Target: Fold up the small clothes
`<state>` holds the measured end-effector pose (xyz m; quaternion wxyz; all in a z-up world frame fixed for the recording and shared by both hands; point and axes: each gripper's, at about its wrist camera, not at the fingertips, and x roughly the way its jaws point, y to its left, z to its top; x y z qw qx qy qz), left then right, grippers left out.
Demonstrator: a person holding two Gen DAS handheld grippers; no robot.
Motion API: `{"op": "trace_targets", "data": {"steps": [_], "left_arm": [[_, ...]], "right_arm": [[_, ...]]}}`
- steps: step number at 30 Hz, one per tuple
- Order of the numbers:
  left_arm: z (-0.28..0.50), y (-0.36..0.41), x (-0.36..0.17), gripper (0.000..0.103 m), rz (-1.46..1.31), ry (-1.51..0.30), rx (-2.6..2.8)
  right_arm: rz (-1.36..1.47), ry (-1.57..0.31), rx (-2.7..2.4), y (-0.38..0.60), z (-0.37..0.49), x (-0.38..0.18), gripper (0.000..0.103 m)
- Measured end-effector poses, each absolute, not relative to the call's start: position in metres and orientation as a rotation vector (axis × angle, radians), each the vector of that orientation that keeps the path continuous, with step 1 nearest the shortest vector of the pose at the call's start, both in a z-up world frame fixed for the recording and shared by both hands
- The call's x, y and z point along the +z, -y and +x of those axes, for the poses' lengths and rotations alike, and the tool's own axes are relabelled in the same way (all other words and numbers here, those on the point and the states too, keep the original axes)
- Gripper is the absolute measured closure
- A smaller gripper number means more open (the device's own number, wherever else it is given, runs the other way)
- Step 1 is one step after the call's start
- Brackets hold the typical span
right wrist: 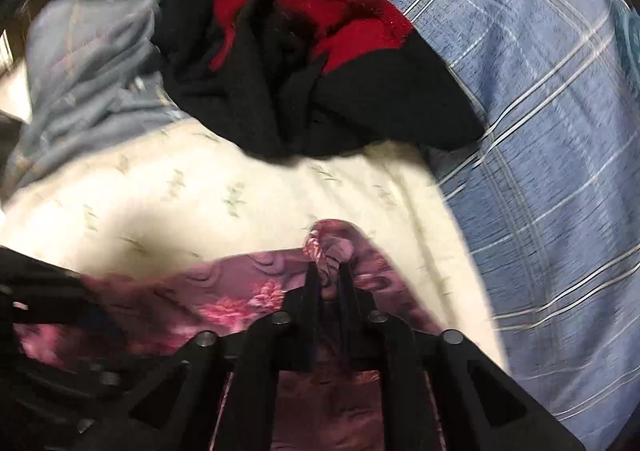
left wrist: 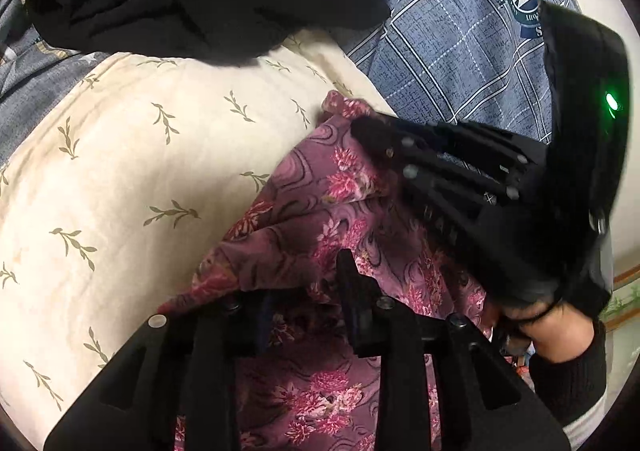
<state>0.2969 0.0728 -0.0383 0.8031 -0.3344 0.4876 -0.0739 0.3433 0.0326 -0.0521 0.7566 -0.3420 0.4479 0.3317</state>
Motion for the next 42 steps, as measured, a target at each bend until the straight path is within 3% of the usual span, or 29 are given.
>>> {"op": "trace_targets", "data": {"steps": [3, 6, 10, 12, 14, 16, 21, 28, 29, 30, 31, 32, 36, 42], "left_arm": [[0.298, -0.073, -0.039, 0.077, -0.719, -1.049, -0.161], [0.299, -0.074, -0.041, 0.077, -0.723, -1.053, -0.16], [0.301, -0.073, -0.041, 0.075, -0.733, -1.055, -0.158], [0.3, -0.072, -0.04, 0.07, -0.727, -1.052, -0.167], [0.3, -0.069, -0.038, 0.06, -0.724, -1.044, -0.185], [0.301, -0.068, -0.037, 0.056, -0.724, -1.038, -0.194], [0.305, -0.065, -0.039, 0.051, -0.711, -1.027, -0.192], [0.305, -0.059, -0.039, 0.048, -0.688, -1.02, -0.173], [0.307, -0.059, -0.038, 0.053, -0.693, -1.028, -0.163], [0.31, -0.06, -0.037, 0.066, -0.688, -1.038, -0.153], [0.313, -0.061, -0.033, 0.096, -0.676, -1.047, -0.155], [0.314, -0.064, -0.026, 0.1, -0.674, -1.055, -0.166], [0.295, -0.07, 0.007, 0.1, -0.633, -0.991, -0.172], [0.276, -0.052, -0.029, 0.098, -0.543, -1.124, -0.141]], "right_arm": [[-0.588, -0.986, 0.575, -0.011, 0.38, -0.048, 0.098], [-0.223, -1.071, 0.444, 0.039, 0.422, -0.048, 0.097], [0.033, -1.045, 0.472, 0.097, 0.407, -0.03, 0.092], [0.153, -1.017, 0.476, 0.138, 0.38, -0.015, 0.086], [0.289, -0.998, 0.435, 0.191, 0.35, -0.005, 0.065], [0.432, -0.965, 0.304, 0.257, 0.31, 0.001, 0.055], [0.593, -0.956, 0.034, 0.362, 0.225, -0.024, 0.055], [0.683, -0.962, 0.115, 0.347, 0.227, -0.07, 0.053], [0.668, -0.983, 0.098, 0.346, 0.228, -0.075, 0.056], [0.64, -0.983, 0.091, 0.338, 0.233, -0.076, 0.062], [0.617, -0.97, 0.103, 0.334, 0.235, -0.07, 0.096], [0.619, -0.95, 0.144, 0.332, 0.237, -0.061, 0.099], [0.683, -0.727, 0.205, 0.348, 0.208, -0.001, 0.099], [0.648, -0.877, 0.11, 0.359, 0.178, -0.045, 0.099]]}}
